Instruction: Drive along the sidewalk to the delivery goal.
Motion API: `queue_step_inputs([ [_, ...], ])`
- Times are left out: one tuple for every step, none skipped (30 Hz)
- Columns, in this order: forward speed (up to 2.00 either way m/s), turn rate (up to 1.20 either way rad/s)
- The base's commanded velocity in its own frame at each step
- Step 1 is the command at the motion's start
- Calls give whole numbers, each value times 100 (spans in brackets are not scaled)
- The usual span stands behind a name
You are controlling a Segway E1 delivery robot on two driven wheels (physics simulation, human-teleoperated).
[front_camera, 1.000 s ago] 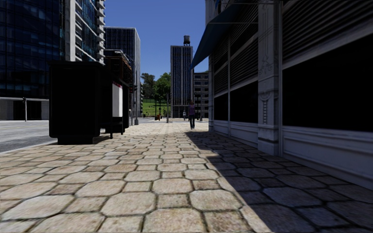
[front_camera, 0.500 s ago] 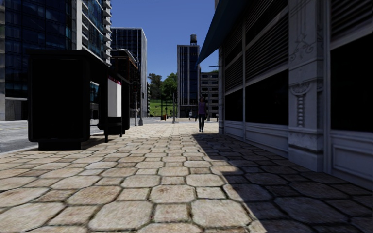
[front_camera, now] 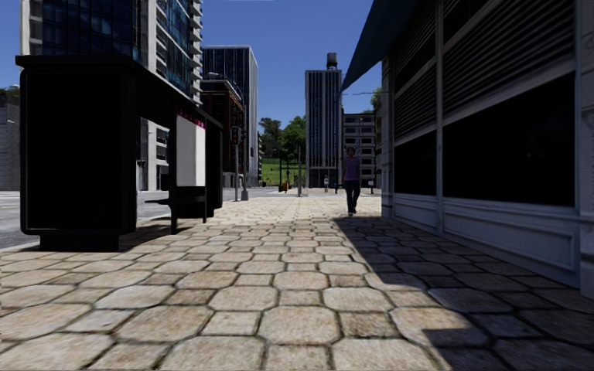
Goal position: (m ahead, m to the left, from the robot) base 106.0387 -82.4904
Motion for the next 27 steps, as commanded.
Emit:
queue_step_inputs([
  [200, 0],
  [200, 0],
  [200, 0],
  [200, 0],
  [200, 0],
  [200, 0],
  [200, 0],
  [200, 0],
  [200, 0],
  [200, 0],
  [200, 0],
  [200, 0],
  [200, 0],
  [200, 0],
  [200, 0],
  [200, 0],
  [200, 0],
  [200, 0],
  [200, 0],
  [200, 0],
  [200, 0],
  [200, 0],
  [200, 0],
  [200, 0],
  [200, 0],
  [200, 0],
  [200, 0],
])
